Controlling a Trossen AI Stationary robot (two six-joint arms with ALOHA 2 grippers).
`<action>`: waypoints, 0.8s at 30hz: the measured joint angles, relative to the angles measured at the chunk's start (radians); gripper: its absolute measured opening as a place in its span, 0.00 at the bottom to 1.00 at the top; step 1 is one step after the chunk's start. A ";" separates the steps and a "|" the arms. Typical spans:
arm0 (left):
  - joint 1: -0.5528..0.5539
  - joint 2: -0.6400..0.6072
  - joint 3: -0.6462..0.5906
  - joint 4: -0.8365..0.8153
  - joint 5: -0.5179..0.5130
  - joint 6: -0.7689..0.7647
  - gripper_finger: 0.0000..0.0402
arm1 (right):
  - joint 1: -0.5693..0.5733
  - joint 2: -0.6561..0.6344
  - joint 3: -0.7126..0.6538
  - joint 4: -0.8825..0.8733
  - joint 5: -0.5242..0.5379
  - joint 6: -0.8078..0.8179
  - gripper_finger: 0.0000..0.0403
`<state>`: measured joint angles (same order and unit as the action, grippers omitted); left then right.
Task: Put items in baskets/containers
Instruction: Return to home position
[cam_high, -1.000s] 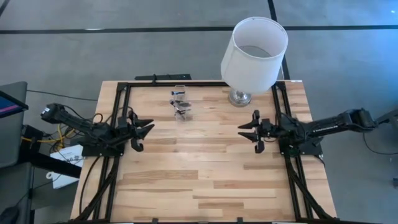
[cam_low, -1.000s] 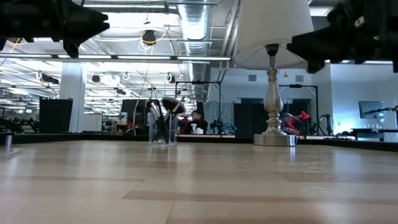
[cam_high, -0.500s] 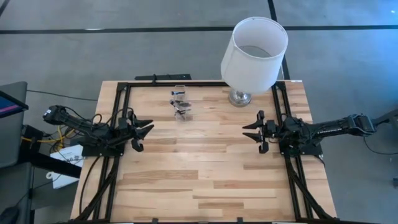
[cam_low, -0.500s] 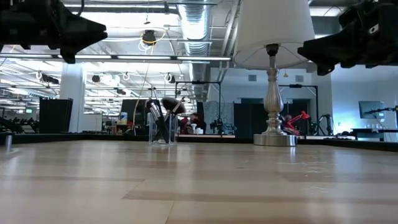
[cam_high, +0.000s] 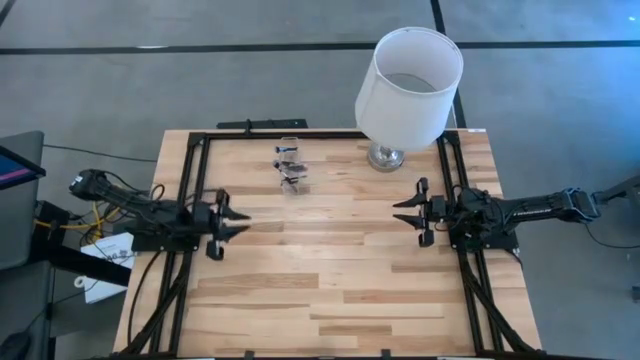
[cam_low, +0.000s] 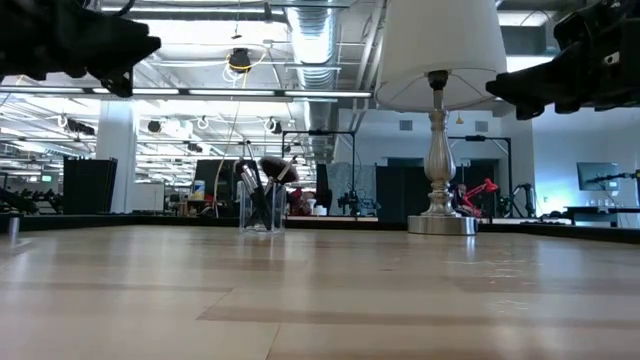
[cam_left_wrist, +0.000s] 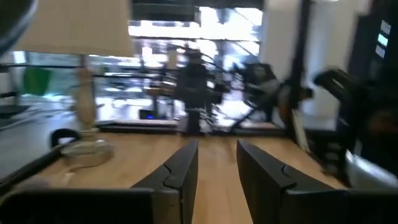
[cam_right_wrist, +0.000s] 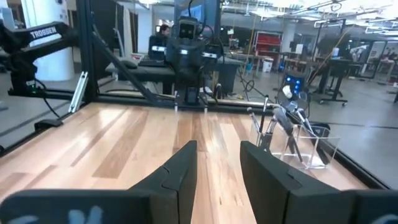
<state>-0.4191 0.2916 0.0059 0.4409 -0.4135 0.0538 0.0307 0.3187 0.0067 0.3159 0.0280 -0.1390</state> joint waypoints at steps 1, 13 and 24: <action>0.000 0.012 0.000 -0.005 0.033 0.016 0.27 | 0.000 0.000 0.000 0.001 0.000 0.000 0.28; 0.000 0.191 0.000 -0.032 0.063 0.014 0.27 | 0.000 0.001 -0.001 -0.001 0.000 0.000 0.28; 0.000 0.209 0.000 -0.028 0.063 0.016 0.27 | 0.000 0.001 -0.001 -0.001 -0.002 0.000 0.28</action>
